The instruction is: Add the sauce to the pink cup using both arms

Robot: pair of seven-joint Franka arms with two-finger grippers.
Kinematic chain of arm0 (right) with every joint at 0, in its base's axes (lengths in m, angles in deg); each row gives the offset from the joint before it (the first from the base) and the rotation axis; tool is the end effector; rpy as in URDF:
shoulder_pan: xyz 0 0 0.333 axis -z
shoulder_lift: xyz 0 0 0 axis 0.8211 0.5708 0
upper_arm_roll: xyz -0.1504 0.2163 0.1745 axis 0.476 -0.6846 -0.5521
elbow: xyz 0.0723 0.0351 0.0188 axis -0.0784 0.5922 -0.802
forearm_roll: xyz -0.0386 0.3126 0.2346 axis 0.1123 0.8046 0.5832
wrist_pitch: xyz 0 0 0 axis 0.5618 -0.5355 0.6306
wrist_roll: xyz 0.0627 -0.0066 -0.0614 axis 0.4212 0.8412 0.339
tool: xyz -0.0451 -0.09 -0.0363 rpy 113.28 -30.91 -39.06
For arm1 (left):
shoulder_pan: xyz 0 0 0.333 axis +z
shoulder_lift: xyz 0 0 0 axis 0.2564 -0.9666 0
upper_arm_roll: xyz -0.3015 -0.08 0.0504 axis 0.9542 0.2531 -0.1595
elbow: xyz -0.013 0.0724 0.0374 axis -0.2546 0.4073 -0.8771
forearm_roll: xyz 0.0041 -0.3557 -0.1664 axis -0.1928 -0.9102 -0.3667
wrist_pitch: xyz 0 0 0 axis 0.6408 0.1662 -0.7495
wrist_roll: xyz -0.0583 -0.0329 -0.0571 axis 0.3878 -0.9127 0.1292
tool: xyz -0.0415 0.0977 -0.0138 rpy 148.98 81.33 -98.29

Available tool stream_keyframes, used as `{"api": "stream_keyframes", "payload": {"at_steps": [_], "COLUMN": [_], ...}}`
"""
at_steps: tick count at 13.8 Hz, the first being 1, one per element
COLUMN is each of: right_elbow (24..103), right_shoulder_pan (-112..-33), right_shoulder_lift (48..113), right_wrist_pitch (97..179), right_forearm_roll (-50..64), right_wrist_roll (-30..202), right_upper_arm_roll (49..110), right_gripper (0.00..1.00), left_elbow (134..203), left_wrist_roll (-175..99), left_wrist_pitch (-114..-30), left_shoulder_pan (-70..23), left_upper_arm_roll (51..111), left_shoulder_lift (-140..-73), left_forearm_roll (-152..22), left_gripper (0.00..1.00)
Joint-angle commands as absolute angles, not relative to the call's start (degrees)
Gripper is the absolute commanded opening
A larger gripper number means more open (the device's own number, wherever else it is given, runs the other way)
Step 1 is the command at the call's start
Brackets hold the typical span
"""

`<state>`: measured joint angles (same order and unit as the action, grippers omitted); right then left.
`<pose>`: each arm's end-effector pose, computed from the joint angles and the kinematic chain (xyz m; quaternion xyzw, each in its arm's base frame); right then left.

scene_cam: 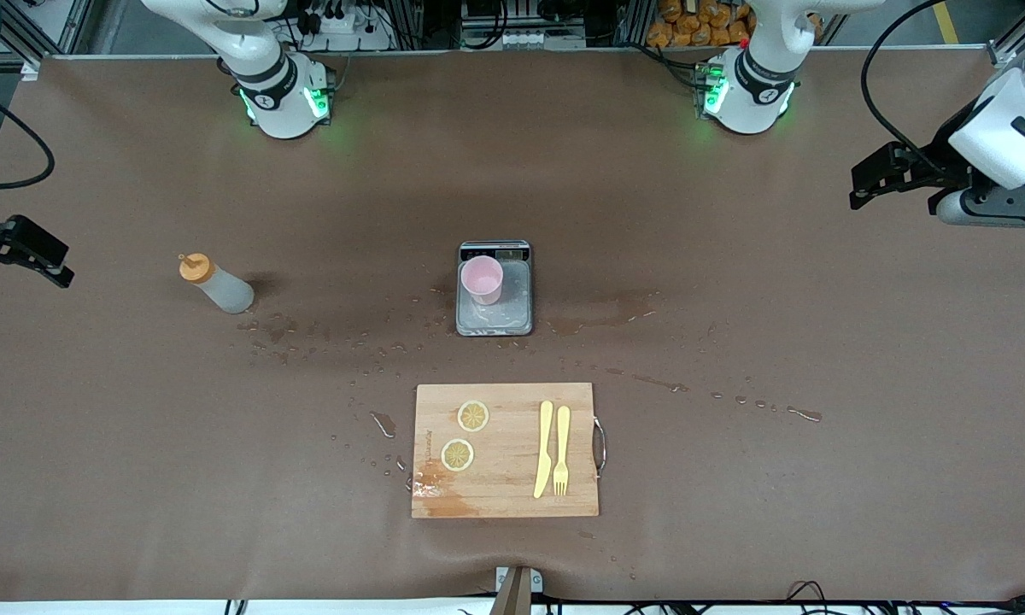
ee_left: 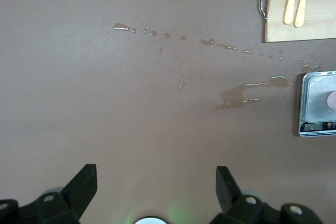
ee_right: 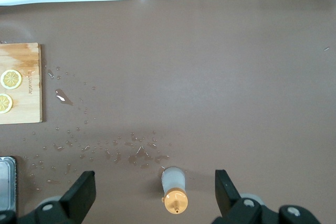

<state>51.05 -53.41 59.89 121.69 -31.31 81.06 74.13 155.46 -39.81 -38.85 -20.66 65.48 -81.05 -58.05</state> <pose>0.5883 -0.0207 0.6387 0.9964 -0.0143 0.0821 0.0136 0.5379 -0.0859 0.6431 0.9989 -0.0349 -0.0265 0.0166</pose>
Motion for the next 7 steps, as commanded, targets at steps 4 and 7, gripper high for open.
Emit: {"api": "stream_keyframes", "payload": {"at_steps": [4,7], "right_elbow": [51.41,51.41], "right_shoulder_pan": [-54.22,-54.23], "right_shoulder_lift": [58.86,58.78], "right_wrist_pitch": [120.54,120.72], "right_forearm_roll": [-31.22,-31.22], "right_wrist_roll": [80.91,80.92], "right_upper_arm_roll": [73.85,73.94], "right_gripper": [1.0,1.0], "left_elbow": [154.59,154.67], "left_wrist_roll": [-39.15,-39.15], "left_wrist_pitch": [-39.05,-39.05], "left_shoulder_pan": [-20.57,-20.57], "left_upper_arm_roll": [65.41,65.4], "left_shoulder_lift": [-81.44,-81.44], "left_forearm_roll": [-58.98,-58.89], "left_gripper": [1.0,1.0]}}
